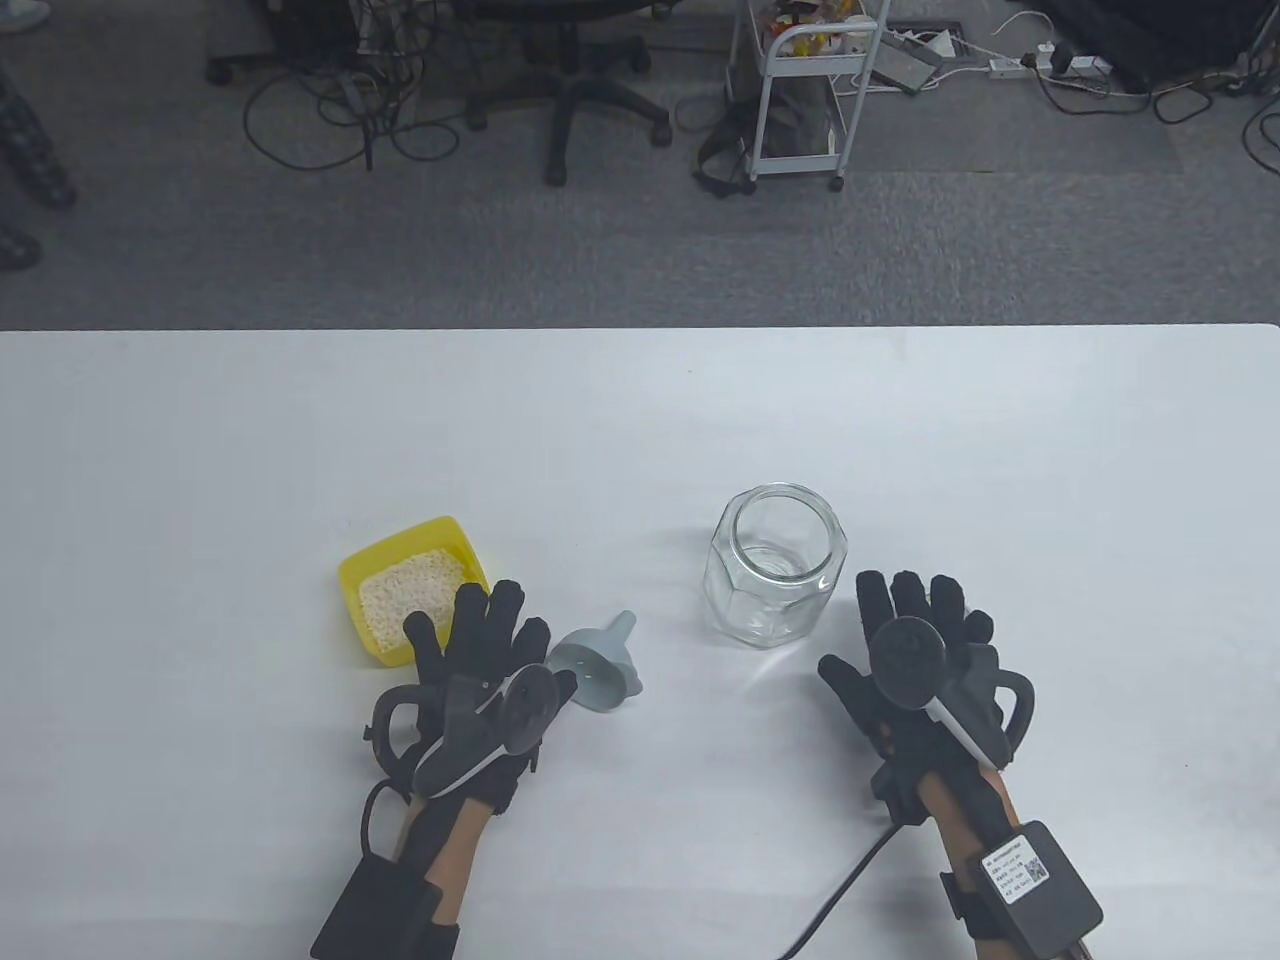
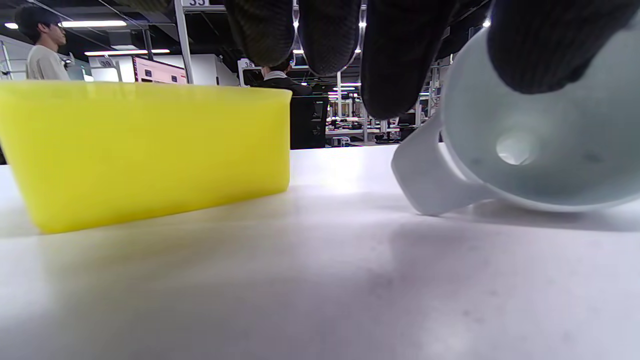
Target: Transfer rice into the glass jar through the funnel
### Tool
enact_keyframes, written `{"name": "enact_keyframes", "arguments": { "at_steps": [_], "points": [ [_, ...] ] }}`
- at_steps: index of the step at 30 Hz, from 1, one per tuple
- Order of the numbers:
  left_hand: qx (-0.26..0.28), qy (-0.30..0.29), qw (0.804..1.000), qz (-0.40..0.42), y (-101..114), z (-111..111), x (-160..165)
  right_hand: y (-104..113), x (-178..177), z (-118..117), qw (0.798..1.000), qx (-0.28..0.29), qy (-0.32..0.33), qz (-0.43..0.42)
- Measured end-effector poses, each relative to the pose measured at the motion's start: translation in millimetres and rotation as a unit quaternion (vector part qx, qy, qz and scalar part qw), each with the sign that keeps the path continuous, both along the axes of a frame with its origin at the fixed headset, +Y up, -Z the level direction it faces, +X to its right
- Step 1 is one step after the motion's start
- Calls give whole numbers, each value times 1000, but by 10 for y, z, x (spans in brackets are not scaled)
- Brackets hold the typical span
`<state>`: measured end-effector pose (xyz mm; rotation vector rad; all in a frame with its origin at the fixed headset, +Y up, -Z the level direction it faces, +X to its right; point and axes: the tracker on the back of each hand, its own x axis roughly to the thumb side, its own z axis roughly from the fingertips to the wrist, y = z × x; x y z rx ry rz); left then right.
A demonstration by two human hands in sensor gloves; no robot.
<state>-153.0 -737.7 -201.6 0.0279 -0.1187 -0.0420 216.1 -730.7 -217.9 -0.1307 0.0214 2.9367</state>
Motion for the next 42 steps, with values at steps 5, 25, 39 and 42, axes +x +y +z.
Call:
{"name": "enact_keyframes", "arguments": {
  "at_steps": [5,25,39,42],
  "points": [
    [10,11,1000,-16,-37,-41,79,7,8,-8,1000,3,-3,1],
    [165,-14,981,96,427,224,98,269,77,89,986,148,11,-78],
    [191,-90,977,5,668,284,919,447,-174,280,961,182,141,-153],
    [199,-99,975,3,674,284,1061,402,-201,259,953,130,154,-225]
  ]
}}
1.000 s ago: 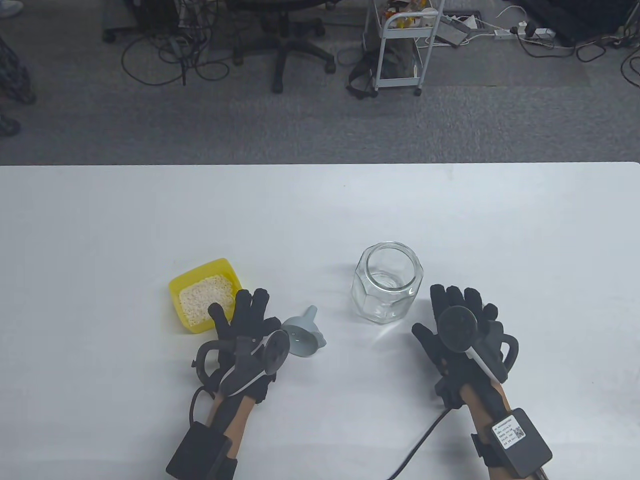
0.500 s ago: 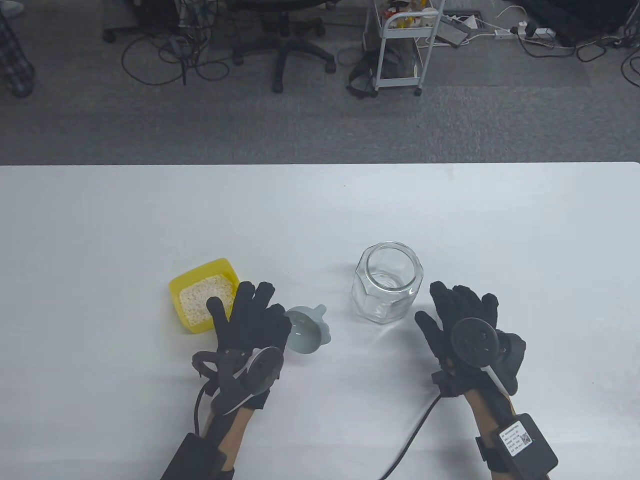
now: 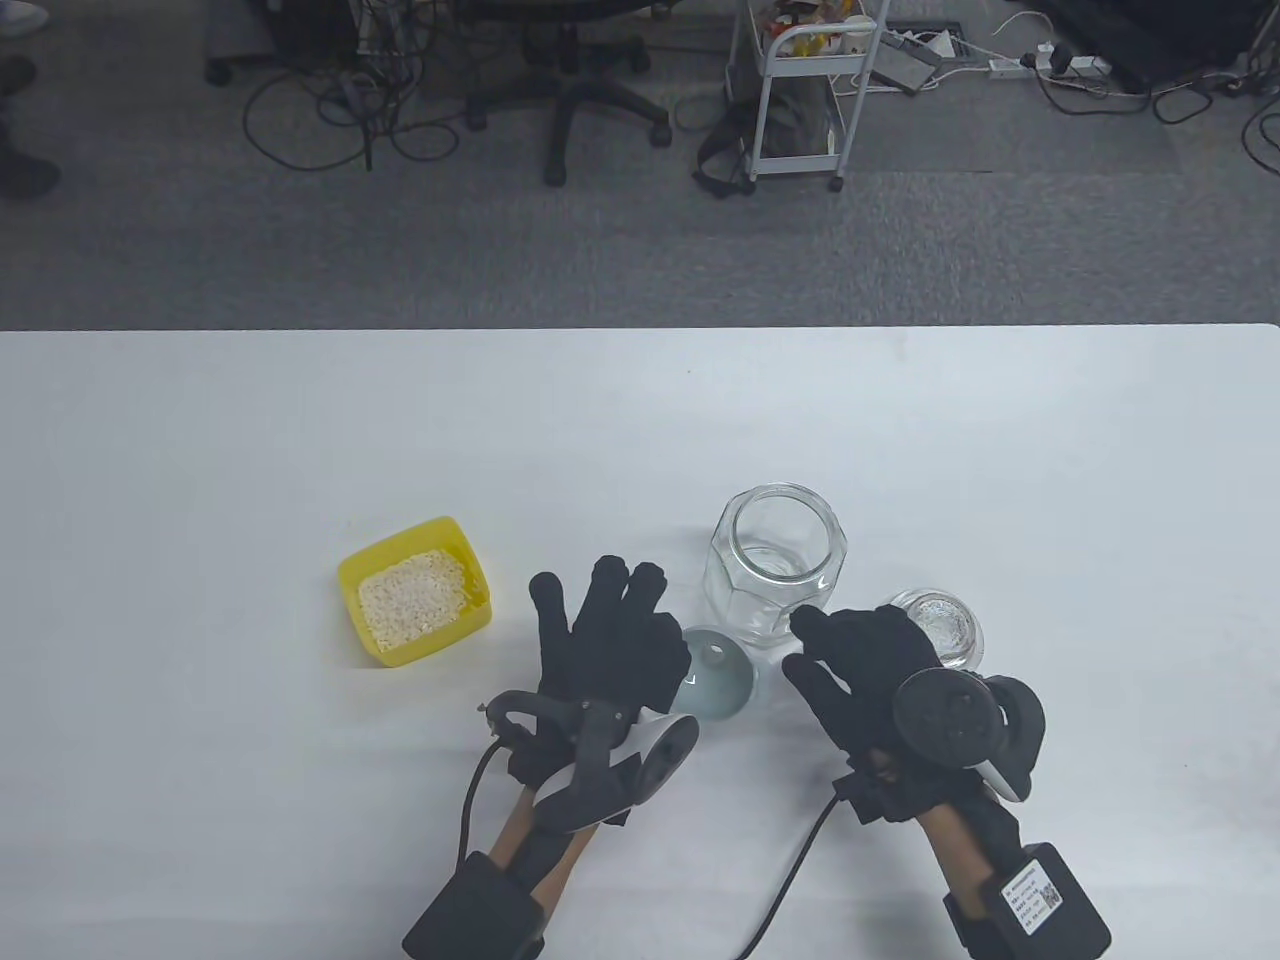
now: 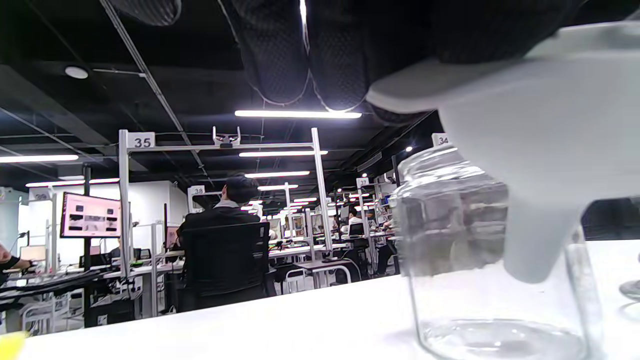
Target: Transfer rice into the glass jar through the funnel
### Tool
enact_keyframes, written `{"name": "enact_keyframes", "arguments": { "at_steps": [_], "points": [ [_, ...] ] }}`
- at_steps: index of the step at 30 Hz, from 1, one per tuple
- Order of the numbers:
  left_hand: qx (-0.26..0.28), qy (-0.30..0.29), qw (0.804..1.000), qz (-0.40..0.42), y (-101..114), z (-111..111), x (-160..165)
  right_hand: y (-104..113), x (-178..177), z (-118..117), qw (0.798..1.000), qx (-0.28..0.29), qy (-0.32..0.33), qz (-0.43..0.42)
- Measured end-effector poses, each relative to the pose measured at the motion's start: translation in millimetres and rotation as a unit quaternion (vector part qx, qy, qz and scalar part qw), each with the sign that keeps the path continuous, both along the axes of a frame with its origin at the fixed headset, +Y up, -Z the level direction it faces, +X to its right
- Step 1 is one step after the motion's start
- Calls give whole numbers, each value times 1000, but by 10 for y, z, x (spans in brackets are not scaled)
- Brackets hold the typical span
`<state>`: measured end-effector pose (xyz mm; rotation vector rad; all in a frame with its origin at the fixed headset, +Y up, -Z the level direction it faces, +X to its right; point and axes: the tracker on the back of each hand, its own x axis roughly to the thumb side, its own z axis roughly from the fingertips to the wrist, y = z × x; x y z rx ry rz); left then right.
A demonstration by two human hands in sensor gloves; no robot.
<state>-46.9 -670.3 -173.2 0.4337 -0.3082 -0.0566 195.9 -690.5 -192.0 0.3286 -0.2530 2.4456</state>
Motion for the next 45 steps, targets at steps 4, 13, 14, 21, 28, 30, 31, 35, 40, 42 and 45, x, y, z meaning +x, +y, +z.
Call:
{"name": "enact_keyframes", "arguments": {
  "at_steps": [4,13,14,21,28,30,31,35,40,42,45],
  "points": [
    [7,-6,1000,-4,8,-23,100,-40,21,-36,999,-36,8,-30],
    [29,-18,999,13,-3,1,60,-60,-27,-36,996,-79,27,-34],
    [27,-20,999,14,3,2,55,-65,-29,-39,996,-81,26,-34],
    [47,-28,998,27,27,38,25,-206,3,-101,971,-184,35,-148],
    [47,-27,998,23,-5,24,64,-286,7,-123,961,-237,13,-139],
    [47,-26,998,20,-13,16,71,-285,2,-125,962,-236,13,-139],
    [47,-26,998,19,-12,16,70,-285,2,-127,962,-236,12,-140],
    [41,-31,998,37,0,10,33,-319,37,-157,950,-251,14,-186],
    [35,-43,997,59,66,23,-89,-311,165,-194,927,-285,40,-241],
    [39,-42,996,74,95,24,-200,-280,233,-202,925,-287,40,-247],
    [9,-38,994,99,83,-32,-445,-241,376,-226,930,-282,30,-234]
  ]
}}
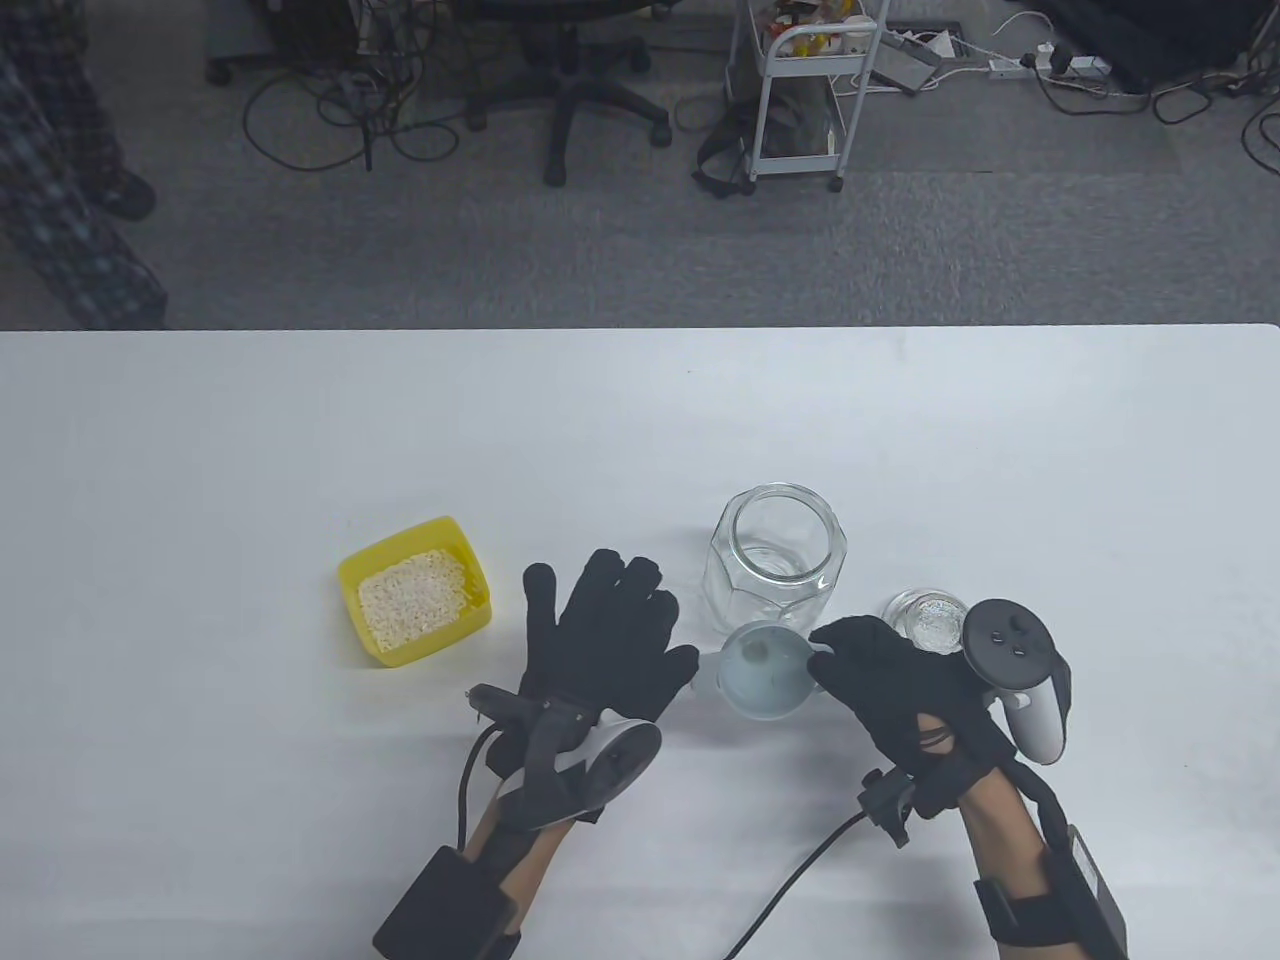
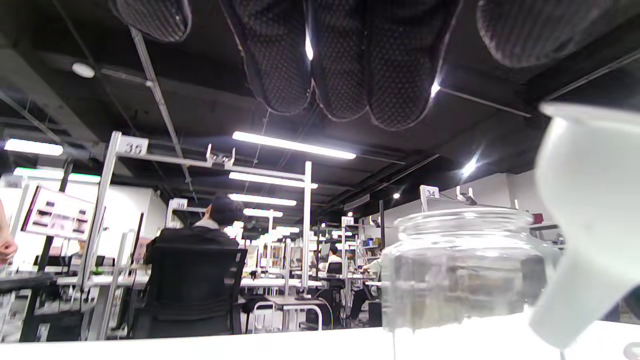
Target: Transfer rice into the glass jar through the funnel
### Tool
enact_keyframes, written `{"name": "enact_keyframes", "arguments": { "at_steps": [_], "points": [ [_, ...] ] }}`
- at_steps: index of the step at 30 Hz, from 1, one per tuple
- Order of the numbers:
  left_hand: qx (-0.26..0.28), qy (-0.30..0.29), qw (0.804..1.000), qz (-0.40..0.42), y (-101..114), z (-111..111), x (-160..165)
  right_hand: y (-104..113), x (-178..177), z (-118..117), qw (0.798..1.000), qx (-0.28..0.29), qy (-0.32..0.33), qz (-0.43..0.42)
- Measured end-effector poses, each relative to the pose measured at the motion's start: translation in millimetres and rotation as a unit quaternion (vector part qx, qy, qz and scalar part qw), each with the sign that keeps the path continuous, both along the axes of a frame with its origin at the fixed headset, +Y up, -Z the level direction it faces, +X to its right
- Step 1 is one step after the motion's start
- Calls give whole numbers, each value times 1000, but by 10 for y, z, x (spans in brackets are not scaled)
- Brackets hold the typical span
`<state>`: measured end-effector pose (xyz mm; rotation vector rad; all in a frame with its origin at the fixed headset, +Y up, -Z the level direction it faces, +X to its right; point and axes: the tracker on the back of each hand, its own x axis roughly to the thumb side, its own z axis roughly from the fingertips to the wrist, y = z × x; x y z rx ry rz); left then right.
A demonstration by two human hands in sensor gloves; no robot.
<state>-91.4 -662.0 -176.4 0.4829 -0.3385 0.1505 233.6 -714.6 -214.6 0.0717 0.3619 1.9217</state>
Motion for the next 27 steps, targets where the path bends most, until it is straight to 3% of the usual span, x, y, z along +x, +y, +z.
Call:
{"name": "enact_keyframes", "arguments": {
  "at_steps": [5,8,11,16,18,20,23,27],
  "points": [
    [-49,-6,999,22,-236,-74,-347,-49,184,-58,1000,-19,-16,1],
    [-77,-1,997,-2,-450,-69,-388,-74,237,-71,999,-29,-18,-9],
    [-115,5,993,-28,-498,-79,-386,-35,246,-63,999,-31,-3,-28],
    [-117,7,993,-28,-516,-43,-377,208,300,25,996,-8,16,-89],
    [-117,2,993,-26,-525,-36,-390,361,344,51,989,17,-6,-148],
    [-109,-13,994,-14,-517,-32,-394,502,350,32,988,37,-43,-143],
    [-108,-17,994,-10,-503,-31,-369,703,318,-119,993,53,-66,-88],
    [-117,-19,993,-25,-547,-39,-340,795,176,-405,992,19,-69,-102]
  ]
}}
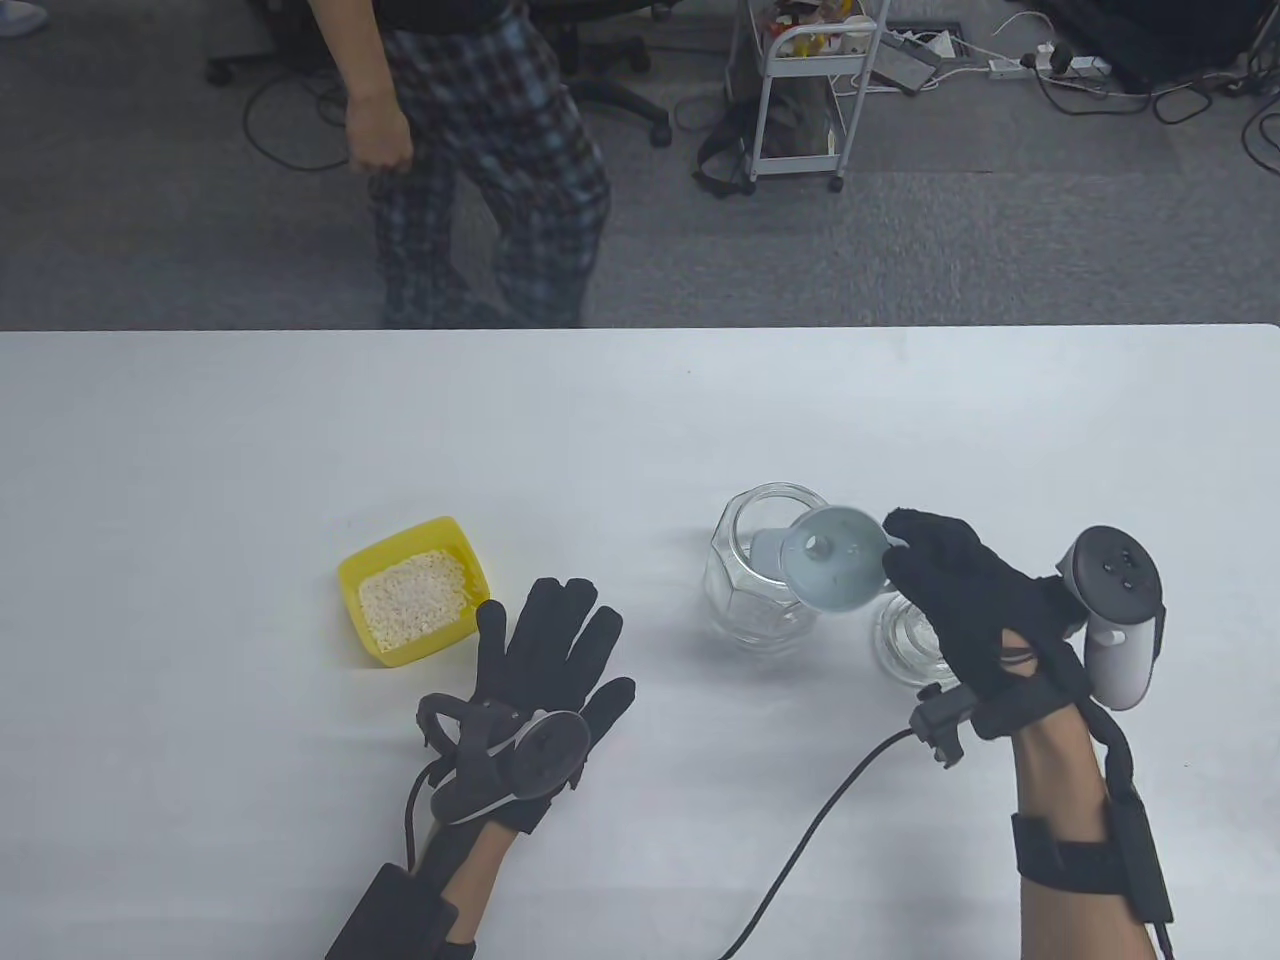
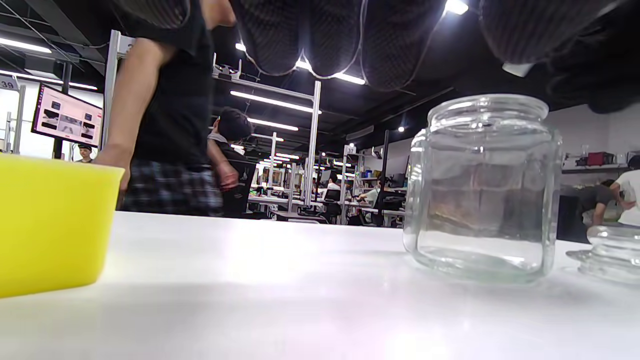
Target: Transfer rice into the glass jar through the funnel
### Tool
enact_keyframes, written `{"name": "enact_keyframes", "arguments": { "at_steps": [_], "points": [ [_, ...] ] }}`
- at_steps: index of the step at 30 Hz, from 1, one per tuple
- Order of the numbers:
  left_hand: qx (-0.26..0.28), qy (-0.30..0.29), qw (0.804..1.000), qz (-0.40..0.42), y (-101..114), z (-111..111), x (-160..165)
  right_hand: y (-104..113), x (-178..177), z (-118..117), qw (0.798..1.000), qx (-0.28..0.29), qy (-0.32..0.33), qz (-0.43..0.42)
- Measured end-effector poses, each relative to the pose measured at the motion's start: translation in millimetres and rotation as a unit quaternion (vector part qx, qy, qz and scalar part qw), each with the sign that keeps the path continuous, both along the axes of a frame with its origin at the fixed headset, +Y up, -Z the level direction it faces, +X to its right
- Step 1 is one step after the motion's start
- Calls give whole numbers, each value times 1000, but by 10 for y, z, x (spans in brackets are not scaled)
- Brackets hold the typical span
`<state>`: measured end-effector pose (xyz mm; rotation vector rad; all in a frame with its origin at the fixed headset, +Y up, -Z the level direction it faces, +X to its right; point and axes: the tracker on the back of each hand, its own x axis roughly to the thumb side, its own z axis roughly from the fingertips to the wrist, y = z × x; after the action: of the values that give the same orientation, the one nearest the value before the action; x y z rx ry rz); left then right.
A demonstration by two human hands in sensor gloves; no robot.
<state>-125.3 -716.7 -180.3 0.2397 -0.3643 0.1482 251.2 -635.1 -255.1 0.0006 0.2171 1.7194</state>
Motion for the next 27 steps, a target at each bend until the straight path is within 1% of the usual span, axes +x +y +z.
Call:
{"name": "enact_keyframes", "arguments": {
  "at_steps": [2,4,6,7,8,10,13,16,18,22,24,27],
  "points": [
    [-7,4,1000,0,-17,-11,-18,-35,-75,-124,999,-33,-2,13],
    [-9,7,1000,4,-21,-14,-39,-95,-120,-207,998,-53,-19,37],
    [-7,3,1000,7,-13,-5,-54,-184,-122,-264,996,-41,-55,52],
    [-4,0,1000,7,-3,3,-51,-239,-117,-281,994,-57,-79,44],
    [-3,-1,1000,6,5,6,-45,-274,-115,-292,993,-66,-84,39],
    [-2,1,1000,-3,14,7,-23,-379,-86,-319,990,-105,-68,60],
    [-23,16,999,-22,-29,-20,-14,-449,-50,-320,988,-109,-85,74],
    [-41,22,999,-29,-70,-49,-35,-461,-55,-304,986,-110,-94,84],
    [-42,25,998,-27,-77,-54,-45,-440,-70,-300,984,-114,-93,103],
    [-47,27,998,-24,-89,-58,-55,-358,-153,-307,973,-143,-86,157],
    [-59,24,998,-22,-111,-64,-51,-325,-203,-316,967,-143,-98,186],
    [-67,21,997,-24,-141,-79,-56,-323,-234,-309,961,-137,-94,219]
  ]
}}
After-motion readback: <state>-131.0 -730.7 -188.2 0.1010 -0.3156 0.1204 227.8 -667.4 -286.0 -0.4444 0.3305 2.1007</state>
